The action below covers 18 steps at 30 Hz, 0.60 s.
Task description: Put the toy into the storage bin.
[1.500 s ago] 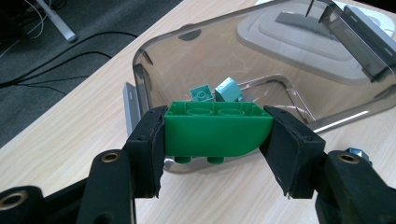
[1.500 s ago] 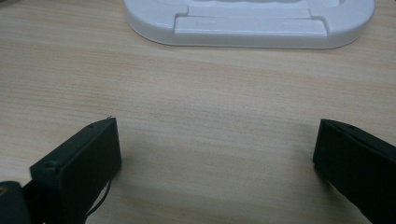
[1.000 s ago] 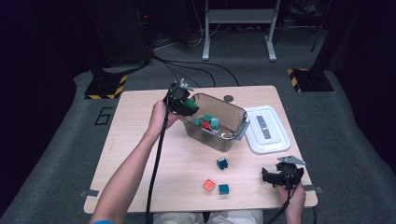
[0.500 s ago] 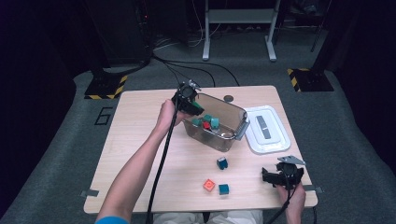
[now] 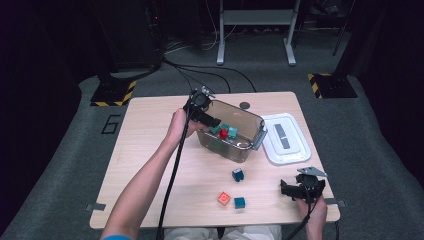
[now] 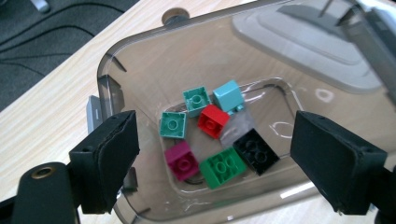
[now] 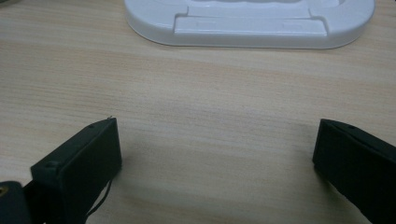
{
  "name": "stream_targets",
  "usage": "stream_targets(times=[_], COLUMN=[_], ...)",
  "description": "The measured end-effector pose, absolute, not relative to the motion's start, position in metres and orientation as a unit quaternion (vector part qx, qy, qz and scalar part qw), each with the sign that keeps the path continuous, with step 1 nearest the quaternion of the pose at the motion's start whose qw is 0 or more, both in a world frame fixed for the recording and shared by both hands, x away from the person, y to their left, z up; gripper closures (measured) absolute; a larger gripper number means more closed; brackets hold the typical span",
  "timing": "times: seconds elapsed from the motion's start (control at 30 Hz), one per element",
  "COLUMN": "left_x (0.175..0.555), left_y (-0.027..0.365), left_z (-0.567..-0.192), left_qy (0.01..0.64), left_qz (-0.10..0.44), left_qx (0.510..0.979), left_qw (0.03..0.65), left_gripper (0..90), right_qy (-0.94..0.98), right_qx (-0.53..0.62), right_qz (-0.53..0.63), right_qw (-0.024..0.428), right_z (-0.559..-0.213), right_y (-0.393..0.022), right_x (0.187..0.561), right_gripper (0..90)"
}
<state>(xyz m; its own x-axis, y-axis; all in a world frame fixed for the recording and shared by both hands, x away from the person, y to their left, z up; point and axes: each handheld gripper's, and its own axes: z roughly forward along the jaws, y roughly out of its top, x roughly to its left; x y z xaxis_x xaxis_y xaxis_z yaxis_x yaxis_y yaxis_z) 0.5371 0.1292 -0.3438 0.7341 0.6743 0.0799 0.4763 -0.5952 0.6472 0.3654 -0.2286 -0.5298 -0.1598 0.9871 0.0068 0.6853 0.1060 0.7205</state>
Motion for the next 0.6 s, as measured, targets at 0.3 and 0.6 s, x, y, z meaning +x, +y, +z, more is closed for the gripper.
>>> stream_targets(times=[0.3,0.6], left_x=[0.506,0.476], left_y=[0.134,0.139], left_z=[-0.335,-0.347], left_qy=[0.299,0.287], left_qz=[0.17,0.173], left_qx=[0.883,0.884], left_qw=[0.32,0.325], left_gripper=[8.6,4.0], right_qy=[0.7,0.7], right_qx=[0.597,0.597], right_qz=[0.3,0.3], right_qw=[0.251,0.251], right_z=[-0.53,-0.53], right_y=[-0.229,-0.229], right_x=[0.365,0.365], right_gripper=[0.4,0.4])
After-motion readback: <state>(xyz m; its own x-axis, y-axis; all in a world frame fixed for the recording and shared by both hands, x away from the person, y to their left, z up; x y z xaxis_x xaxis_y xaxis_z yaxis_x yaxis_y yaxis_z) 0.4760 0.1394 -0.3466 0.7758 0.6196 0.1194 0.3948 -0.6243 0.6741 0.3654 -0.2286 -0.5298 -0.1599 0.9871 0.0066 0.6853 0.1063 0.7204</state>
